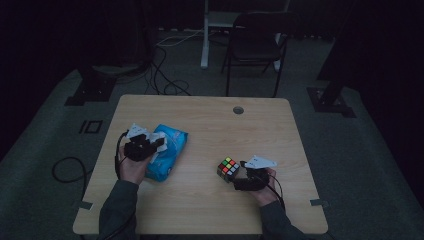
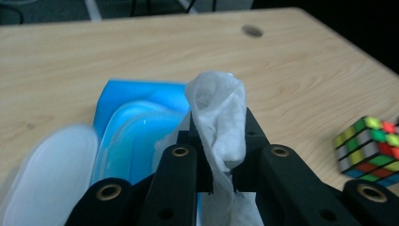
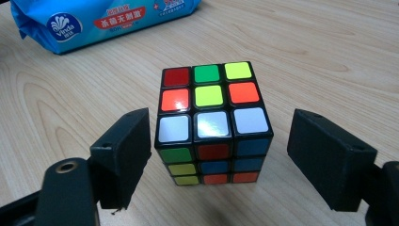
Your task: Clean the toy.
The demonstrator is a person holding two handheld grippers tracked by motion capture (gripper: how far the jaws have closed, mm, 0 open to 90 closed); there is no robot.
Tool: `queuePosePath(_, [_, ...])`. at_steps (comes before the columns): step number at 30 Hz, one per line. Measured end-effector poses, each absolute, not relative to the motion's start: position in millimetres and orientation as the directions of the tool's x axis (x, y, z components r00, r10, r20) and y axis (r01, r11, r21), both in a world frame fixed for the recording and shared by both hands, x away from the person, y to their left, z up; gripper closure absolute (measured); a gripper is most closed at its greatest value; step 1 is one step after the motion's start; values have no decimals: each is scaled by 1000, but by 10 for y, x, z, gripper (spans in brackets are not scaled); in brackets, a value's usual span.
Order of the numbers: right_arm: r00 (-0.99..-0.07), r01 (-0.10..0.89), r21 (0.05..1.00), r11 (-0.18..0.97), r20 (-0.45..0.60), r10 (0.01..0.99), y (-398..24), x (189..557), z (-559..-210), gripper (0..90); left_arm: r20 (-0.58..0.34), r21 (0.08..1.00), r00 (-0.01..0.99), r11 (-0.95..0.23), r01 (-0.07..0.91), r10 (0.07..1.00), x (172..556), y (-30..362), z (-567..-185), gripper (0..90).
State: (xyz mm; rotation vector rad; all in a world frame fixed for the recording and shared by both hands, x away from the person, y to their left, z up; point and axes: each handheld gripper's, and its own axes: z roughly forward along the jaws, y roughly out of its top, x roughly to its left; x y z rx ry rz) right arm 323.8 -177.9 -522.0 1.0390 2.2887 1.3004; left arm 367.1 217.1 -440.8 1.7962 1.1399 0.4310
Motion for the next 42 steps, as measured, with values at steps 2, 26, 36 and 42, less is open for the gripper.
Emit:
queuePosePath(2, [-692, 437, 838, 325, 82, 717, -1770, 3236, -5219, 215, -174, 856, 517, -130, 500, 838, 3650, 2157, -4337, 825])
queuePosePath(26, [-708, 422, 809, 408, 13, 706, -1598, 3328, -5331, 227, -146, 875, 629, -197, 442, 764, 3576, 1767, -4214, 823])
queuePosePath(36, [-717, 418, 804, 423, 7, 697, -1618, 3341, -5380, 340, -165, 872, 667, -208, 442, 727, 3564, 1607, -4299, 823])
queuePosePath(42, [-721, 432, 800, 417, 28, 693, -1635, 3356, -5388, 342, -169, 874, 691, -217, 435, 702, 3554, 1510, -4327, 823])
